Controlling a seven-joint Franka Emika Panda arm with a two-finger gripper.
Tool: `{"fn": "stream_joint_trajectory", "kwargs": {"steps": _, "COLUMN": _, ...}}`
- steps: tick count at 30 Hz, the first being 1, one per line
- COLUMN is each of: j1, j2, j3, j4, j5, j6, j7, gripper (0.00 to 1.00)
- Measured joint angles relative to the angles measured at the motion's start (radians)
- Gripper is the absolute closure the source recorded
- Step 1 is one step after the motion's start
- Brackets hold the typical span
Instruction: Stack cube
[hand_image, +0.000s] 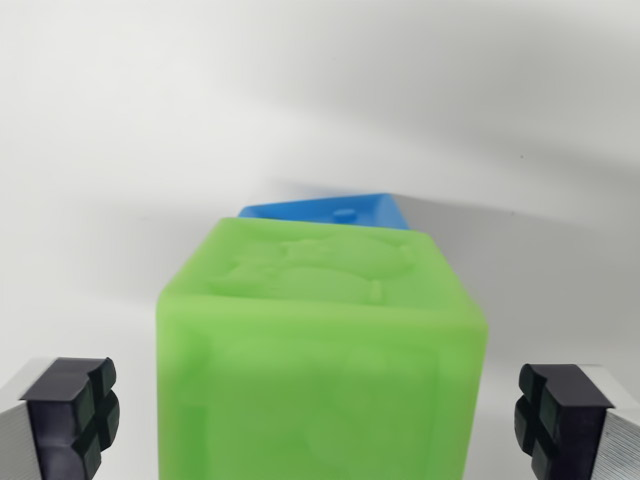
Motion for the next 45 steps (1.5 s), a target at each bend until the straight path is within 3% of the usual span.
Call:
{"fn": "stream_joint_trajectory", "kwargs": {"steps": 24, "j1": 0.000, "j2": -0.218, "j3": 0.001, "j4": -0.006, "j5": 0.005, "j6": -0.210, "j7": -0.003, "gripper": 0.00}}
{"fn": "stream_joint_trajectory", "kwargs": {"steps": 45, "j1": 0.000, "j2": -0.407, "j3": 0.001, "j4": 0.063, "j5": 0.008, "j6": -0.466, "j7": -0.006, "gripper": 0.00}}
